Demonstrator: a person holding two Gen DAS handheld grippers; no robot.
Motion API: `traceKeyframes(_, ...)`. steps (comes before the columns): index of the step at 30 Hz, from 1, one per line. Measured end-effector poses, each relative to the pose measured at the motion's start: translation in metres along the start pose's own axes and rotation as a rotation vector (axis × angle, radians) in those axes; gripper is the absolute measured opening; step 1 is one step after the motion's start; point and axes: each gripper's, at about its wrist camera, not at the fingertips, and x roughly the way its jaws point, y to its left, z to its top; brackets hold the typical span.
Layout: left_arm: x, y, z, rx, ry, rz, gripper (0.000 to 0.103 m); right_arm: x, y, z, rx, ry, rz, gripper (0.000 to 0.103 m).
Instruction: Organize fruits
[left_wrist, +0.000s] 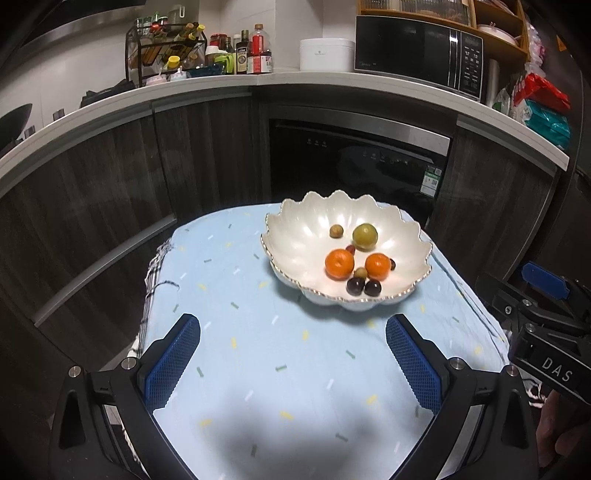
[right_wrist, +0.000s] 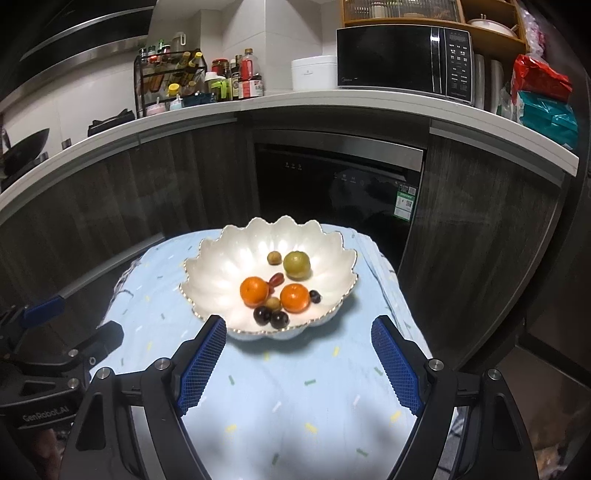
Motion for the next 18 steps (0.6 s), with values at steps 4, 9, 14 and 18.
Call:
traceKeyframes(4, -0.009, -0.002, -0.01, -0.015, 0.002, 0.014, 0.103, -0.009, 0.0, -0.009, -0.007, 0.004, 0.0, 0.082)
traceKeyframes(9, -0.014, 0.0, -0.024, -0.044, 0.019, 0.03, 0.103, -0.013, -0.001, -0.019, -0.014, 0.029, -0.012, 0.082)
traceKeyframes(14, -0.019, 0.002, -0.034, -0.07, 0.034, 0.058, 0.103, -0.017, -0.003, -0.026, -0.013, 0.041, -0.023, 0.082)
traceKeyframes(18, -0.025, 0.005, -0.038, -0.094, 0.03, 0.08, 0.103, -0.023, -0.003, -0.028, -0.009, 0.027, -0.032, 0.09)
